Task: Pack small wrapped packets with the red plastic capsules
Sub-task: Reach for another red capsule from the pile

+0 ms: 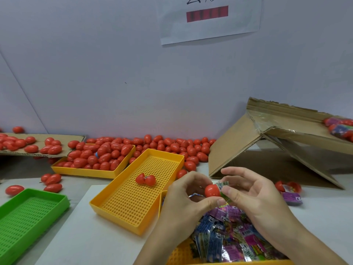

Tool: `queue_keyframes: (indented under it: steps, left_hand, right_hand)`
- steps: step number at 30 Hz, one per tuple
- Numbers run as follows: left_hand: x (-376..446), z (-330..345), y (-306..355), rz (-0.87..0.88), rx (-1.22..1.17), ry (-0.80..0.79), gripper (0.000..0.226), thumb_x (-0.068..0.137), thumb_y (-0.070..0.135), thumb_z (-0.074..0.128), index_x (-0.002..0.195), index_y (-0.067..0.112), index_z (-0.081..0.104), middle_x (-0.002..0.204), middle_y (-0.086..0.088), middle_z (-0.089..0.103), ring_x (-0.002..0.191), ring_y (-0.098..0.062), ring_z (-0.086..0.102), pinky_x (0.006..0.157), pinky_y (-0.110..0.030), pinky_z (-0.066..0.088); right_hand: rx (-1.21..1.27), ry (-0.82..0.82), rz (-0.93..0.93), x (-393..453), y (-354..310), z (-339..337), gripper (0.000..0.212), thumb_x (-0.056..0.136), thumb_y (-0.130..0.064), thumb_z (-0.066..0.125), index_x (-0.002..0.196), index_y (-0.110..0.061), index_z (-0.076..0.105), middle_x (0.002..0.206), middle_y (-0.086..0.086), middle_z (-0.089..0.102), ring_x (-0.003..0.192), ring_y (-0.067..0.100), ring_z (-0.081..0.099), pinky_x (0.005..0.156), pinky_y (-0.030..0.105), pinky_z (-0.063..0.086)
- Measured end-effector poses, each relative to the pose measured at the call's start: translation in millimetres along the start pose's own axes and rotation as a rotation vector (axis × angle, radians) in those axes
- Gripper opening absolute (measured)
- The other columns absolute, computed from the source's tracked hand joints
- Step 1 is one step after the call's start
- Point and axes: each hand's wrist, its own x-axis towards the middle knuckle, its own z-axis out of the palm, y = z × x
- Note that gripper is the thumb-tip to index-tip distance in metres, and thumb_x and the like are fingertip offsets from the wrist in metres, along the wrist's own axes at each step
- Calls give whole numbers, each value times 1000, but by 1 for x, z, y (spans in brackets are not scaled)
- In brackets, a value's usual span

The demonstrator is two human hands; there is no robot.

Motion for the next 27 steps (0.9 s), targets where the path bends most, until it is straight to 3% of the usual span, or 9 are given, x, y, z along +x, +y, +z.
queue_keyframes:
  steps: [5, 13, 16, 20, 27]
  left_hand:
    - [-1, 0, 1, -5, -14, -5, 29, 67, 34, 88, 88, 30, 69, 87, 5, 72, 83, -16, 70, 74, -42, 62]
    - [-1, -1, 2, -13, -24, -22, 34, 65, 31, 89, 92, 27, 69, 88, 5, 71, 85, -19, 71, 75, -43, 62]
    - [-1, -1, 2, 7, 14, -34, 36, 65, 28, 89, 93, 23, 68, 86, 8, 70, 83, -17, 71, 75, -37, 61]
    - [-2, -1, 2, 37, 71, -39, 36, 68, 23, 89, 96, 25, 66, 91, 12, 67, 85, -12, 69, 73, -22, 57]
    - [-1, 1, 1, 114, 145, -43, 37, 75, 16, 85, 107, 29, 71, 97, 21, 62, 89, -8, 67, 73, -23, 60]
  right_hand:
    - [-21, -3, -7, -1, -1, 1, 36, 67, -32, 78, 102, -37, 74, 102, 4, 75, 97, 20, 73, 78, 26, 60]
    - [-50, -25, -6, -2, -4, 2, 32, 70, -30, 77, 101, -38, 74, 101, 3, 75, 96, 19, 73, 82, 31, 60]
    - [-85, -28, -22, -3, -5, 2, 33, 69, -29, 77, 100, -39, 74, 99, 0, 75, 95, 15, 73, 79, 21, 58]
    - [-106, -42, -23, -3, -7, 2, 32, 70, -27, 76, 100, -40, 73, 98, 1, 75, 95, 15, 72, 80, 21, 58]
    - [-143, -52, -18, -3, -4, 1, 34, 71, -29, 76, 102, -42, 72, 102, -2, 75, 98, 13, 71, 82, 25, 58]
